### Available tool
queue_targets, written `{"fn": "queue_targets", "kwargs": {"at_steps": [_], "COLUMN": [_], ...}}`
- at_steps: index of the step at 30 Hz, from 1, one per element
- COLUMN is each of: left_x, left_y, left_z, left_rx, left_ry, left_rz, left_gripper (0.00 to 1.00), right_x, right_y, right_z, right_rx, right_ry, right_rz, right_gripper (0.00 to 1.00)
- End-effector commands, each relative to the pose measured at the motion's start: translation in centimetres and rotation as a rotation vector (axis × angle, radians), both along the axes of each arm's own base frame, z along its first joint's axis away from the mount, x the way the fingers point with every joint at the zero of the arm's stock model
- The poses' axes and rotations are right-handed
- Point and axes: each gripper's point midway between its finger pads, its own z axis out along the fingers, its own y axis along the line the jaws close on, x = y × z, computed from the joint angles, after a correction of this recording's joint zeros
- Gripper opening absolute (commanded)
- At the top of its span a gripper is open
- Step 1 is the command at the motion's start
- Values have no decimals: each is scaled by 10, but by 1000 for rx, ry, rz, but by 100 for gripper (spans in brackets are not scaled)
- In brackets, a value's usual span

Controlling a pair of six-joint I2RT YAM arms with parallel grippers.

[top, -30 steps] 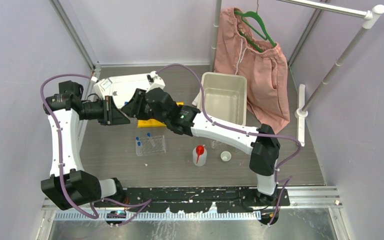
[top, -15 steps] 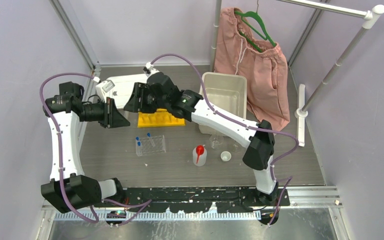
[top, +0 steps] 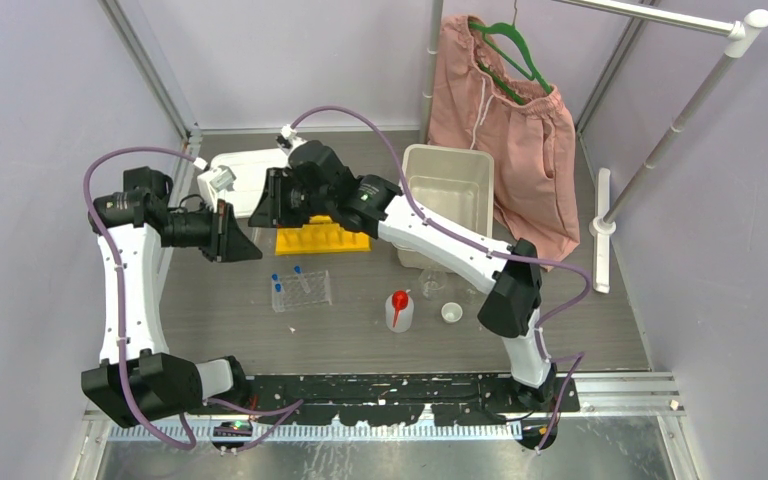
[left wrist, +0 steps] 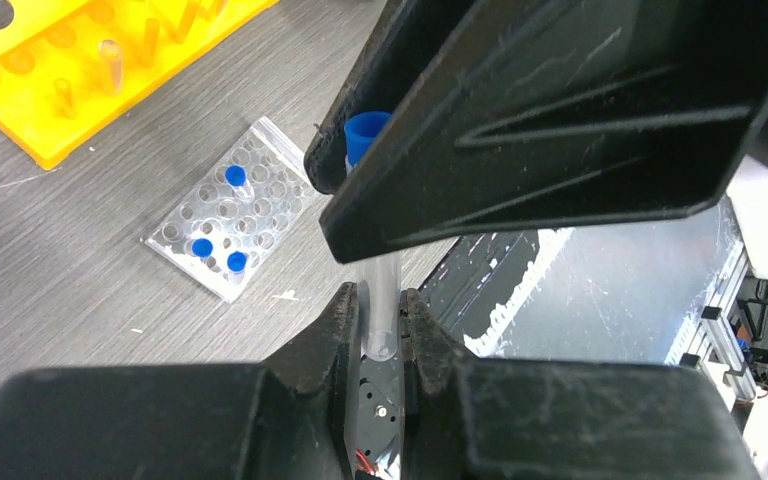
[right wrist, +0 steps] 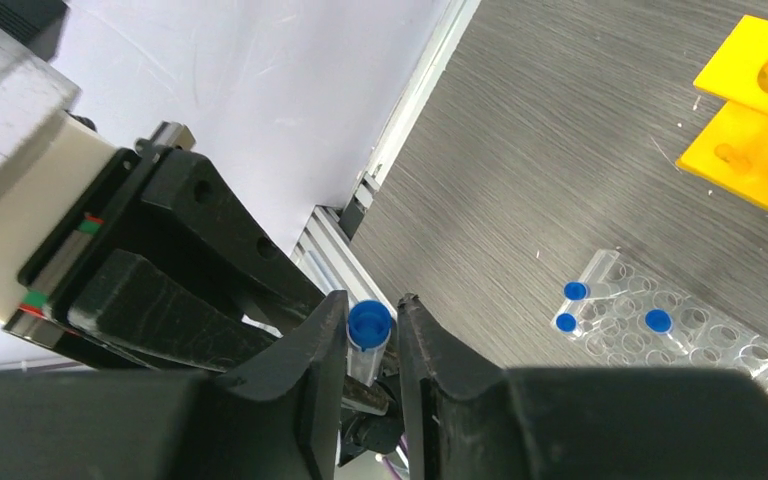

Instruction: Organize the chemistry lab equipment

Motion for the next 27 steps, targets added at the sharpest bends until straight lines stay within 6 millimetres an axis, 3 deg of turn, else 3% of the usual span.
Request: {"fn": "queue_targets", "kwargs": {"at_steps": [1, 5, 9, 10, 14, 15, 21, 27], "left_x": [-9, -8, -4, -3, 7, 10, 29, 38], "left_y": [-6, -4, -3, -1, 6, 9, 27, 32], "left_z": [5, 4, 3, 1, -4, -5, -9, -15], "left_rx": [-14, 2, 9, 12, 47, 59, 136, 137], "left_ry": [-29, -34, -27, -21, -3, 0, 15, 65], "left_rz": [-31, -23, -7, 5, 57, 77, 217, 257], "left_gripper": [0, 0, 2, 13, 87, 97, 100, 100], "right_x": [0, -2, -3, -4, -1, 0, 17, 4], "right_y": [3, 1, -5, -7, -21, -26, -70, -79], "right_z": [27, 27, 25, 25, 25, 25, 4, -42], "right_rx": [47, 38, 26, 22, -13, -24, -118, -214], "right_ry": [-47, -52, -60, -64, -113, -138, -346, -605], "right_rz": [36, 47, 43, 43, 19, 9, -144, -179], "right_gripper": [27, 9, 3, 2, 1, 1, 1, 1]}}
